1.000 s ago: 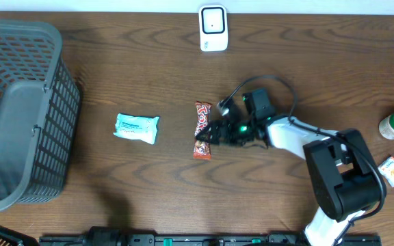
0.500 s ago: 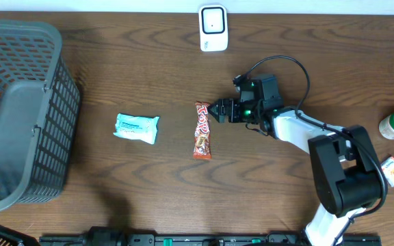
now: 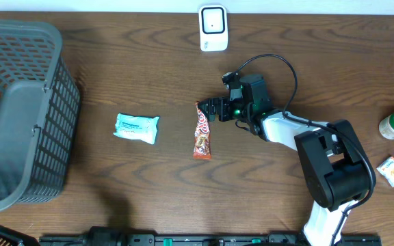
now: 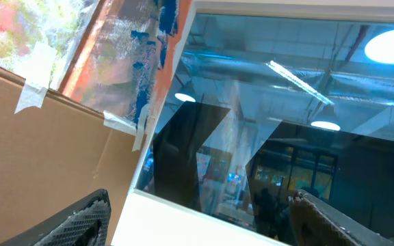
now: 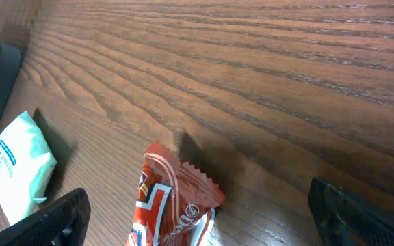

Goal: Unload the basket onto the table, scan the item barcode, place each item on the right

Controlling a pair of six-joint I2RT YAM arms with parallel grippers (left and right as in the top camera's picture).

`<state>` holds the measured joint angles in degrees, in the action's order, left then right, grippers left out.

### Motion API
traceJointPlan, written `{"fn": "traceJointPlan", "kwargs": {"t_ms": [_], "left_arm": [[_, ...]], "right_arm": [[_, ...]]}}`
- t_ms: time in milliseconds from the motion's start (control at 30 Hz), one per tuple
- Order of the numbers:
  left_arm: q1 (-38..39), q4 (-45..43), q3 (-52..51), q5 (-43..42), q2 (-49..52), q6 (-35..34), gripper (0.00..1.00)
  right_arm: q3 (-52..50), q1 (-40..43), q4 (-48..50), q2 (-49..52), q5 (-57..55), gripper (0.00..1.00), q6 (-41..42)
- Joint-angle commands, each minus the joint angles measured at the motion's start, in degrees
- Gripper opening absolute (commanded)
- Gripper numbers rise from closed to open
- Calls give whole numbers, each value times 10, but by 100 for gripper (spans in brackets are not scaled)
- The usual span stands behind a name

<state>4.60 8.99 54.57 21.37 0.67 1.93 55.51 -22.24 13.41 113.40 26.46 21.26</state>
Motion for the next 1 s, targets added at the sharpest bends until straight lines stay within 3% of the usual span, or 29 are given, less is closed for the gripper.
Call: {"fn": "traceJointPlan", "kwargs": {"t_ms": [0, 633, 667, 767, 833, 900, 933, 967], "left_arm": [[-2, -1, 0, 4, -5, 10, 84], [-2, -1, 0, 4, -5, 10, 84], [-2, -1, 0, 4, -5, 10, 84], [-2, -1, 0, 4, -5, 10, 84], [-2, -1, 0, 4, -5, 10, 84], [-2, -1, 0, 4, -5, 10, 84], [-2, -1, 0, 4, -5, 10, 84], [-2, -1, 0, 4, -5, 10, 84]], "right_arm": [[-26, -8, -29, 47, -2, 99, 10], [-19, -55, -10, 64, 4, 97, -14], [-14, -55, -9, 71, 4, 93, -13], [9, -55, -12, 97, 15, 69, -9], [27, -55, -25, 111, 17, 43, -6], [47, -55, -46, 123, 17, 10, -5], [54, -55, -54, 123, 13, 1, -5], [57, -55, -57, 123, 5, 1, -5]]}}
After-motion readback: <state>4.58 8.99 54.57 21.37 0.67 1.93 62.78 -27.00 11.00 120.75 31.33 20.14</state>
